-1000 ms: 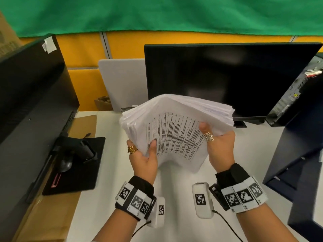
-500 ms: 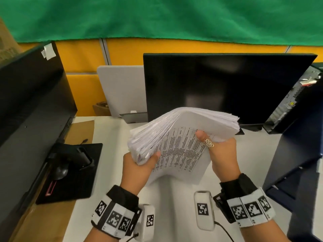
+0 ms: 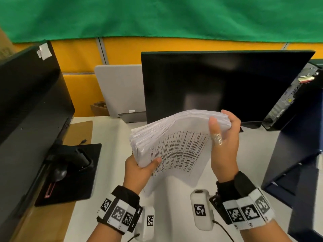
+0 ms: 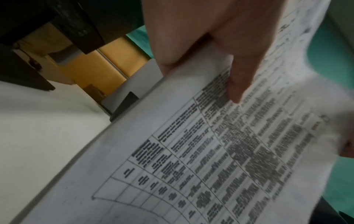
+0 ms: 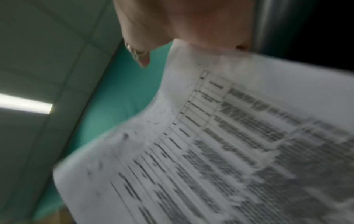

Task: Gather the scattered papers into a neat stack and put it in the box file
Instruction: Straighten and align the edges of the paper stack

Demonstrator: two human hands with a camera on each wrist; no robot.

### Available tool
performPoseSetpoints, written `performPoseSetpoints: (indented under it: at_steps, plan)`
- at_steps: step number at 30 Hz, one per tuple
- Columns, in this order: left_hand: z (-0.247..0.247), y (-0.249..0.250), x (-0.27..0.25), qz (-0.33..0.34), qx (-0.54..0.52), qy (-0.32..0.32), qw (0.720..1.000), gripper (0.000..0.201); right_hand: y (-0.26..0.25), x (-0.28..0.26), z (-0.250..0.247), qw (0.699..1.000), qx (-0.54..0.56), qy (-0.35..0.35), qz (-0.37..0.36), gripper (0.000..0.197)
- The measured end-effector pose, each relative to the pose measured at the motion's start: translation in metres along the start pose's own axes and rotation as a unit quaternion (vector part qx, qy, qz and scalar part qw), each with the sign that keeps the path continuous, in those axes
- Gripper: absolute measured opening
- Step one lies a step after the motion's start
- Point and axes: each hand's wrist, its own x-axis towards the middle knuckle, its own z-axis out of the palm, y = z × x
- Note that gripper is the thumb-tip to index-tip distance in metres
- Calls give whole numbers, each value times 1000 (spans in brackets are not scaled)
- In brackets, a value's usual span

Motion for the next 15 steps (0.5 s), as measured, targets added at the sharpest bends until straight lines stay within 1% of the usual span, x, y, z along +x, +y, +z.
performPoseSetpoints:
  at_steps: [2,3,5,7,9,12,15]
  plan:
    - [-4,0,3,0,-9,-16,1000,46,-6,8,4,997,50,24,44,35]
    - [-6,-1,4,-2,-12,-21,1000,45,-9,11,6,994,70,35,70,28]
    - [-8,-2,5,-10,-16,-33,999,45,-13,18,9,987,91,54,117,28]
    - [-9,-1,5,-15,-15,-46,999,45,-15,23,9,983,89,68,145,20]
    - [-9,-2,6,-19,-23,-51,998,45,-15,27,8,985,74,66,144,12]
    - [-11,-1,7,-22,-27,-57,998,46,-14,29,5,989,38,41,134,16]
    - [-12,4,5,-13,-31,-66,997,48,-18,27,2,988,20,28,150,13]
